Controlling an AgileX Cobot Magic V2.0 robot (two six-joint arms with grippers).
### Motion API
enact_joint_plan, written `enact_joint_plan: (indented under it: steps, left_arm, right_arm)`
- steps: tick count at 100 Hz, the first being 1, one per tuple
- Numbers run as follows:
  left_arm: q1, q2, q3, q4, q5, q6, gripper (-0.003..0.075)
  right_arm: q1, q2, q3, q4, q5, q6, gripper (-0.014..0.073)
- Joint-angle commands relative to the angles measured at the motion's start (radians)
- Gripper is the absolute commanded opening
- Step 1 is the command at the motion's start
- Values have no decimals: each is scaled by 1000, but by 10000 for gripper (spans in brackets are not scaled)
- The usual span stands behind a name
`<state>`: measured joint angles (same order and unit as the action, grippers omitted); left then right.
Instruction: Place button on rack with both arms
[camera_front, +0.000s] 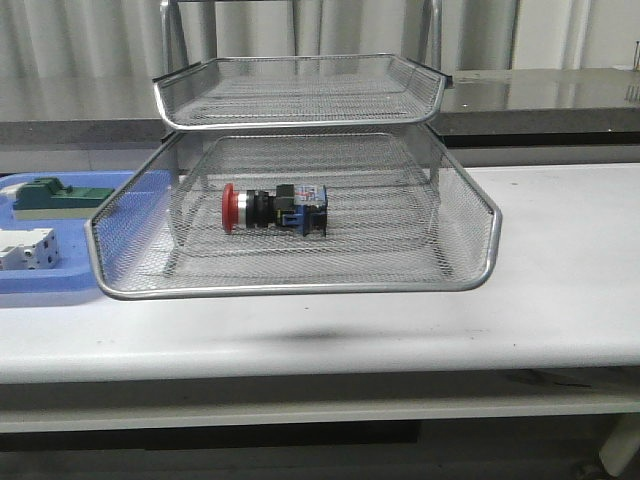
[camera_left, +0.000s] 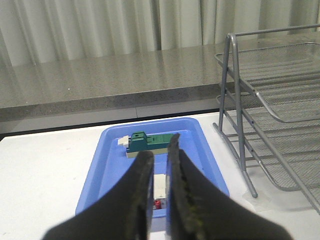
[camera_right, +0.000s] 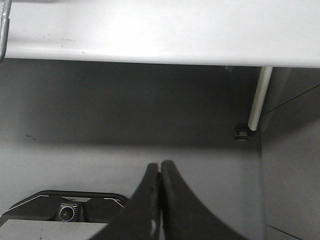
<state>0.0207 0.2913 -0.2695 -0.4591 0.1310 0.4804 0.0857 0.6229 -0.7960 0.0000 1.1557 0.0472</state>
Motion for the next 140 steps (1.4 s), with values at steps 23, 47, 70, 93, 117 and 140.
enact_joint_plan:
  steps: [23,47,70,93,117,140]
  left_arm:
    - [1,5,-26,-17,-83,-9,-20]
    - [1,5,-26,-17,-83,-9,-20]
    - [1,5,-26,-17,-83,-9,-20]
    - [1,5,-26,-17,-83,-9,-20]
    - [1,5,-26,-17,-83,-9,-20]
    - [1,5,-26,-17,-83,-9,-20]
  right_arm:
    - [-4,0,-33,0,-41,-2,-67]
    - [-4,0,-33,0,-61,-2,-67]
    - [-4,15,-33,106,-100,-3,-65]
    - [3,174,-33,336,-125,-128,-64]
    - [45,395,-33,531,-197,-310,-57]
    - [256,569,-33,531,-339,-310,-55]
